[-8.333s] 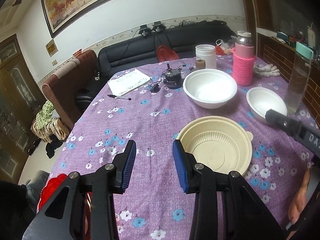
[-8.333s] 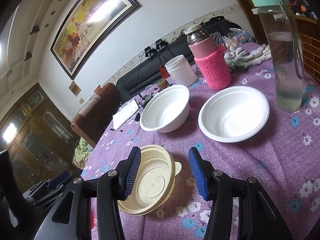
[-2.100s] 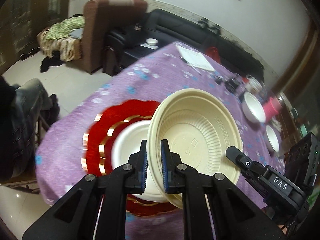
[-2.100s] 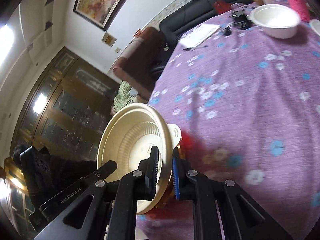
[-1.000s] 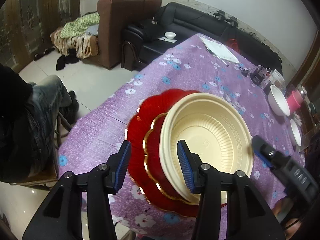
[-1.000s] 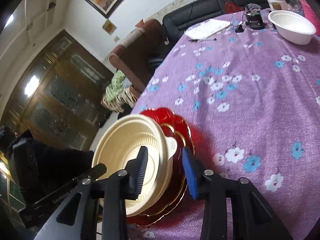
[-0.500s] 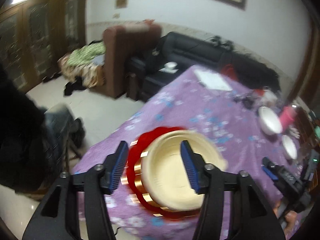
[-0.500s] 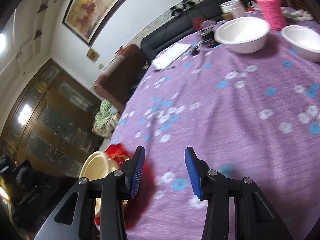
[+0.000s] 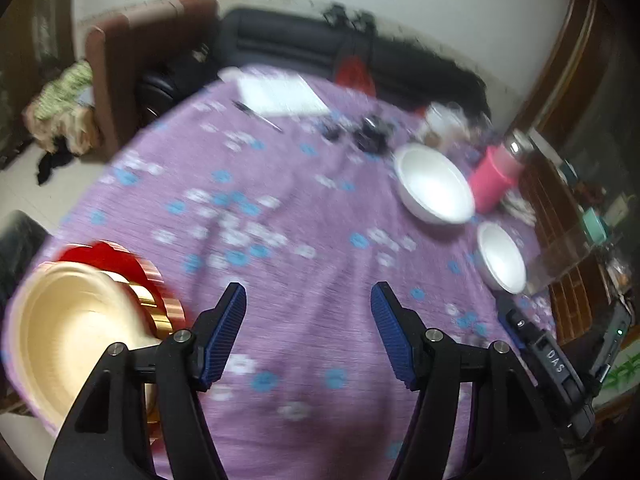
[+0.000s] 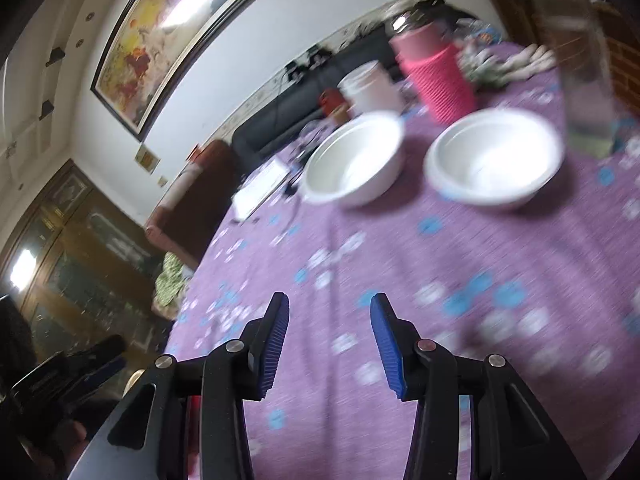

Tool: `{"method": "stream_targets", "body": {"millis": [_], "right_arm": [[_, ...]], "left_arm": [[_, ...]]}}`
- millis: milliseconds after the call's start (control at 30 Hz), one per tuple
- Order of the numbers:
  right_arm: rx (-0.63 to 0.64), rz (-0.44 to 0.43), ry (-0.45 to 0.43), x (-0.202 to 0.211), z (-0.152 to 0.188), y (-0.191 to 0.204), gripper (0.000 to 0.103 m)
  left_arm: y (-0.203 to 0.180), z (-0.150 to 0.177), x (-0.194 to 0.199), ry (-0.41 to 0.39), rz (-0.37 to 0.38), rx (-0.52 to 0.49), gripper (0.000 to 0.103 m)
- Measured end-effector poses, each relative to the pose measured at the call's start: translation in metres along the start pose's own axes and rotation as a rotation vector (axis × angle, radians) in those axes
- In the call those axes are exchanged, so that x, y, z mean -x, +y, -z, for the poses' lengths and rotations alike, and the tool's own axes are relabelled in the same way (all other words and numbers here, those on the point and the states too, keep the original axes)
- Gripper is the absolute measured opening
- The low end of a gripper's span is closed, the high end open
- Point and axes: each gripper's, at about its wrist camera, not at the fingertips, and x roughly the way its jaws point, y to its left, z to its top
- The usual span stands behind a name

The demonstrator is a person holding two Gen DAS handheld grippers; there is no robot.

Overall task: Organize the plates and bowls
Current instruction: 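Move both grippers over to the shallow white bowl beside the pink sleeve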

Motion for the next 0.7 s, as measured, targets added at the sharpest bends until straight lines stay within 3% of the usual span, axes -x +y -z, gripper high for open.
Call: {"method": "stream_targets", "body": {"millis": [233,367,433,533,600,700], "right_arm": [[-0.029,0.152,-0.128,0.031,-0.042,-0.069,0.046],[-0.093,0.216,-0.168,0.033,-0.073,-0.100,0.046],[-0.110,0.201,-0.166,0.028,-0.083,-0.101,0.047],[-0.114,0.071,-0.094,0.007,-0.098,-0.091,0.046],[-0.106,0.111,-0.124,0.004,-0.106,-0.088,0.046],[-0.084,0.158,-0.160,0.002,-0.114,-0.090,0.048]], "left_arm": [[-0.079,-0.008,-0.050,0.106,0.036,-0.109,0.064],[-0.112,-0.022,-0.066,0.086,0.037,-0.151,0.064],[-0.113,-0.033,-0.079,0.082,0.004,-0.127,0.064],[-0.094,-0.056,-0.091,0.066,-0.006,-0.001,0.064],[-0.092,-0.060,-0.095,0.051,-0.002,0.034,0.064],[-0.115,-0.051,-0.108,0.100,0.057,-0.018,0.064]]}}
